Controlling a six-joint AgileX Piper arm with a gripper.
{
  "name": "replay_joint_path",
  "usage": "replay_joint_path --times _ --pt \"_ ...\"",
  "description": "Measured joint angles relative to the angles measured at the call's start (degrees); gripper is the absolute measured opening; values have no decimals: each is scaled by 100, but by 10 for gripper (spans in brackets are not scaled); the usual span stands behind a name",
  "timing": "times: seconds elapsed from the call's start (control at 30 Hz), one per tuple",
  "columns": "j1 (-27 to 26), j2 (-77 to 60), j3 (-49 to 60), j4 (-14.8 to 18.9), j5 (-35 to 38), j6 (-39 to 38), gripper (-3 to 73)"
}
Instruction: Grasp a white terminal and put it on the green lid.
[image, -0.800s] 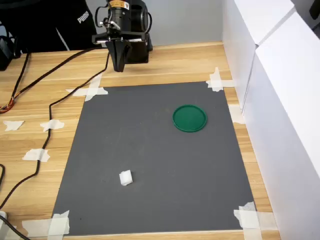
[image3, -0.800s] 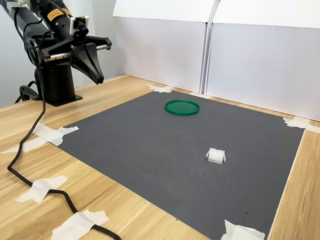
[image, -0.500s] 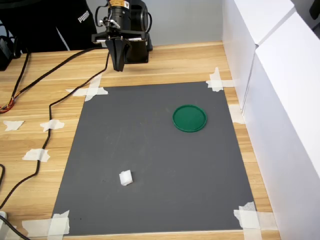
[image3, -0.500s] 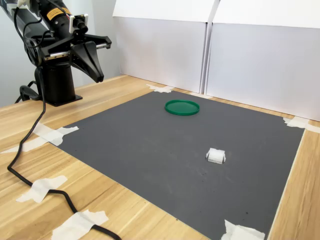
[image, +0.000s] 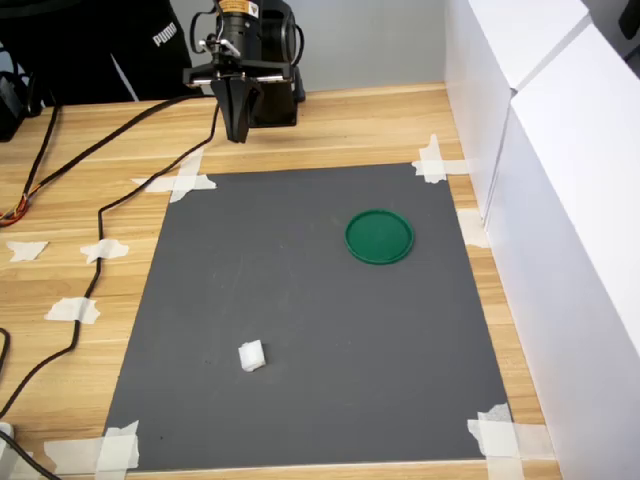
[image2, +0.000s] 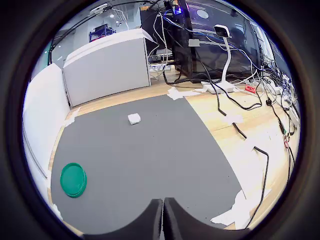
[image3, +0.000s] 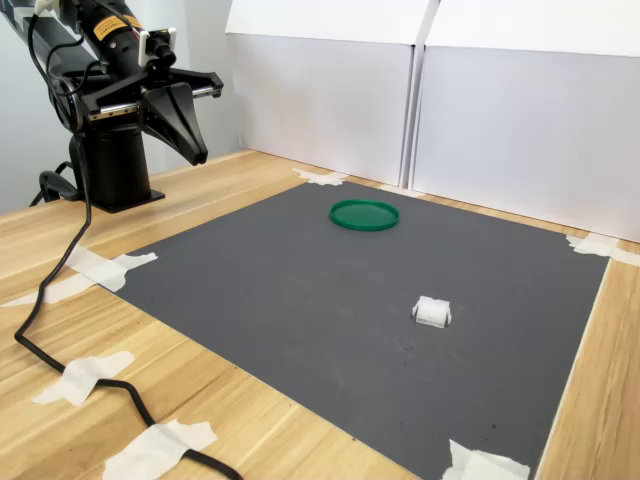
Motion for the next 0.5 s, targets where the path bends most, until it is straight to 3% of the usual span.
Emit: replay_joint_path --times 0.23,0.5 --pt "0 30 -70 0 -216 0 -16" --pt "0 845 -1075 0 -300 0 -16"
